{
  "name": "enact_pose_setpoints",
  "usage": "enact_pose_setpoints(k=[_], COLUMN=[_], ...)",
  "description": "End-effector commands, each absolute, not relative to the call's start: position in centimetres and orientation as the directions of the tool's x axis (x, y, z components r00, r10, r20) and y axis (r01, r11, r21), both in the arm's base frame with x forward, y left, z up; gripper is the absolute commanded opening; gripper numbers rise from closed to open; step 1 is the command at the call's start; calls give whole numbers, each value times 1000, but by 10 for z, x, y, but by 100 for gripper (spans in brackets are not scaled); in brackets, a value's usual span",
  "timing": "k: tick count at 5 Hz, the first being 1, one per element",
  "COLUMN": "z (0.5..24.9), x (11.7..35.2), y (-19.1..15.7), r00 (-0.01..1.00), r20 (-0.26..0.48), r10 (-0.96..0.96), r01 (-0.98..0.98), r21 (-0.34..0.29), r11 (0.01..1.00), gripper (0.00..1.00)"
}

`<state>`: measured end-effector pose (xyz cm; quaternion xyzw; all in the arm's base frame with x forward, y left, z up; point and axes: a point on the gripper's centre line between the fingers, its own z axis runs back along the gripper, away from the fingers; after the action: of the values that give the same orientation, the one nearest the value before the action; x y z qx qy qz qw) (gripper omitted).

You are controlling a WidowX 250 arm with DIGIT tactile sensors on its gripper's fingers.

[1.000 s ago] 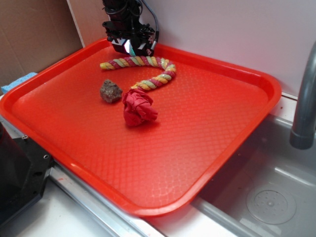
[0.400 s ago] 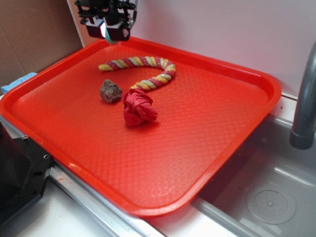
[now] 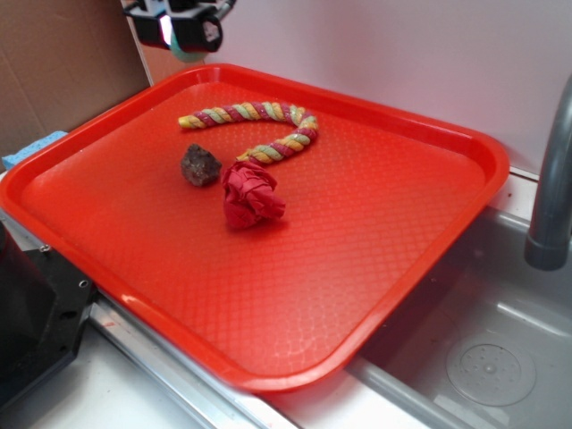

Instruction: Grab the green ball.

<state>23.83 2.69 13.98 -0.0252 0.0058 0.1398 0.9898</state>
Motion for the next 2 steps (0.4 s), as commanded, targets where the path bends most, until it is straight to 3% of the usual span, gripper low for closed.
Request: enact_pose_setpoints(k=[1,2], z=[207,208], x=[191,184], y=[-7,-19], r00=[987,984], r20=[38,97], r10=[158,148], r01=[-151,-140], r21=[-136,-80], r11=[979,987], gripper=[0,0])
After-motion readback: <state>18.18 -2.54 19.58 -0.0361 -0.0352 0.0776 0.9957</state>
